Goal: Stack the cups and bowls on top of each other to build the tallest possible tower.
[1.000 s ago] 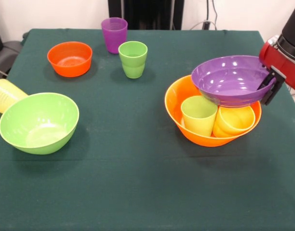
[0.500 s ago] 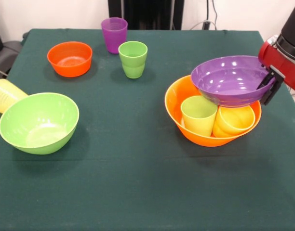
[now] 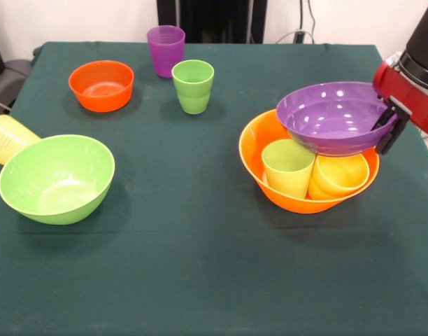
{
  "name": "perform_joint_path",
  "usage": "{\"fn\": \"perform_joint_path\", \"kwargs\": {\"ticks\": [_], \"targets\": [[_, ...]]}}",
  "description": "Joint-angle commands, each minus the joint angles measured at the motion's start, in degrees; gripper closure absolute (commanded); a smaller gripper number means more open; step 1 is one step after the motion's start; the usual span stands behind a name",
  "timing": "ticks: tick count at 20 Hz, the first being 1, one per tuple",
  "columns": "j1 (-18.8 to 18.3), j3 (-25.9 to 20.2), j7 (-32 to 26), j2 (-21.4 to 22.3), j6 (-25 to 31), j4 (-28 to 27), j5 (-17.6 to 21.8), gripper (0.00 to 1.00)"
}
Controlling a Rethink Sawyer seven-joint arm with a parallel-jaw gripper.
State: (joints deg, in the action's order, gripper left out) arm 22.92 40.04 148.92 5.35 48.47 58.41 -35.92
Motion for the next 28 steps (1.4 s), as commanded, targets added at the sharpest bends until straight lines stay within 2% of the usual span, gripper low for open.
{"fn": "perform_joint_path", "kwargs": {"ticks": [1, 20, 28], "targets": [[-0.3, -6.7, 12.0, -4.5, -6.3, 6.2, 0.8, 1.0], [-4.2, -8.2, 5.3, -4.0, -10.6, 7.7, 3.0, 1.0], [-3.5, -8.5, 5.7, -4.3, -11.2, 7.6, 3.0, 1.0]]}}
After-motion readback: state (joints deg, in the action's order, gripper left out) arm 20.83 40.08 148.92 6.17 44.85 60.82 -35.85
